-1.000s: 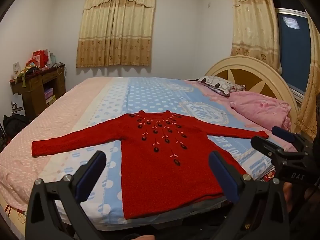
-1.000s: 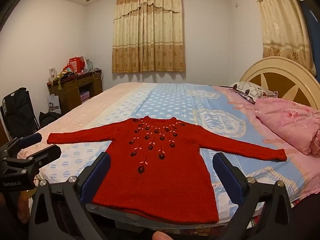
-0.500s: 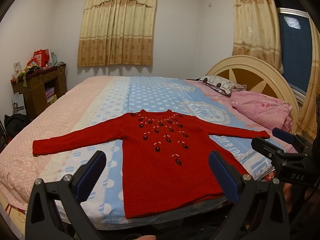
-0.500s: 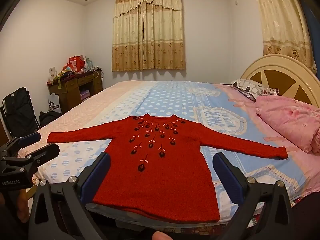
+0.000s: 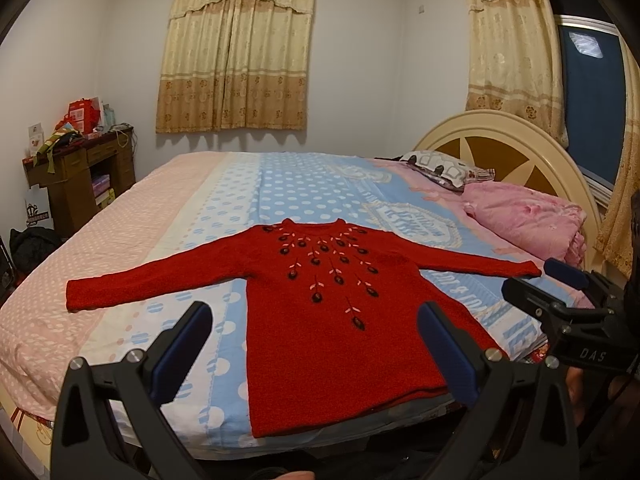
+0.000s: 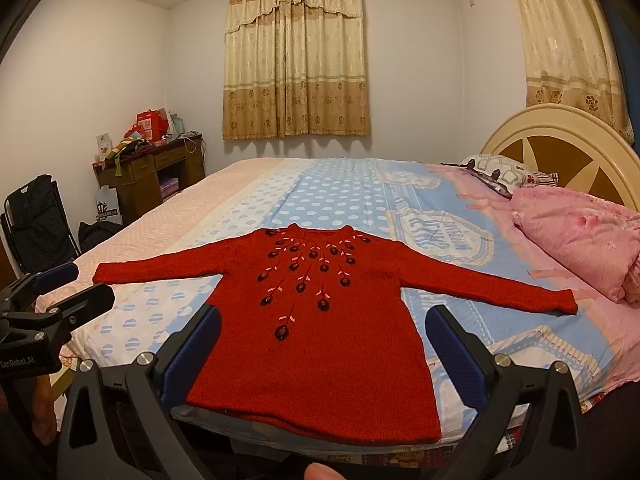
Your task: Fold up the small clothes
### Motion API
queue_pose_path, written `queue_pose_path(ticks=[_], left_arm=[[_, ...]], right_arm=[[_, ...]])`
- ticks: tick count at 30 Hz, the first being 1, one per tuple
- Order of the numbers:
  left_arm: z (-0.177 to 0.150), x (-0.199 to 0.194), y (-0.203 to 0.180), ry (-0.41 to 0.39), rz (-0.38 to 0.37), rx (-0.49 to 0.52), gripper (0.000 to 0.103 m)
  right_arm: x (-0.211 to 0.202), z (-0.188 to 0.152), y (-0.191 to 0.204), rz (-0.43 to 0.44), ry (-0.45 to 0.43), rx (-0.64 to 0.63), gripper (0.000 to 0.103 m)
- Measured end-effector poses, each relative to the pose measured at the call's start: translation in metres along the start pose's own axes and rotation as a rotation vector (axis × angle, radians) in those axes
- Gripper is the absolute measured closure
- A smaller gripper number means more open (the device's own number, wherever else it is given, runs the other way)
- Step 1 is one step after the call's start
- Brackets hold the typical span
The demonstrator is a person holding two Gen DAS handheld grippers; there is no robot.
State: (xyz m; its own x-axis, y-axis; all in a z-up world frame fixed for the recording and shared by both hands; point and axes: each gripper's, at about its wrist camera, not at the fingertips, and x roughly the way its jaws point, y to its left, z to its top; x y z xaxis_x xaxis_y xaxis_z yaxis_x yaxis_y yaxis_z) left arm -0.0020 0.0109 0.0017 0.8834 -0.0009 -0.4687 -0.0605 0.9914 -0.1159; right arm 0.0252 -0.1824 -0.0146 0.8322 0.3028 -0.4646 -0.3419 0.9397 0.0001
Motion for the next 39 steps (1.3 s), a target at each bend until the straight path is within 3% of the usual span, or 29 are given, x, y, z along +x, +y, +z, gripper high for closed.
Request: queue_pose_path(ticks=[39], left_arm=[[-0.0062, 0.0065, -0.0006, 0.009, 0.002, 0.001, 0.000]], right_arm=[[0.0050, -0.0008, 0.0013, 0.002, 0.031, 0.008, 0.001]])
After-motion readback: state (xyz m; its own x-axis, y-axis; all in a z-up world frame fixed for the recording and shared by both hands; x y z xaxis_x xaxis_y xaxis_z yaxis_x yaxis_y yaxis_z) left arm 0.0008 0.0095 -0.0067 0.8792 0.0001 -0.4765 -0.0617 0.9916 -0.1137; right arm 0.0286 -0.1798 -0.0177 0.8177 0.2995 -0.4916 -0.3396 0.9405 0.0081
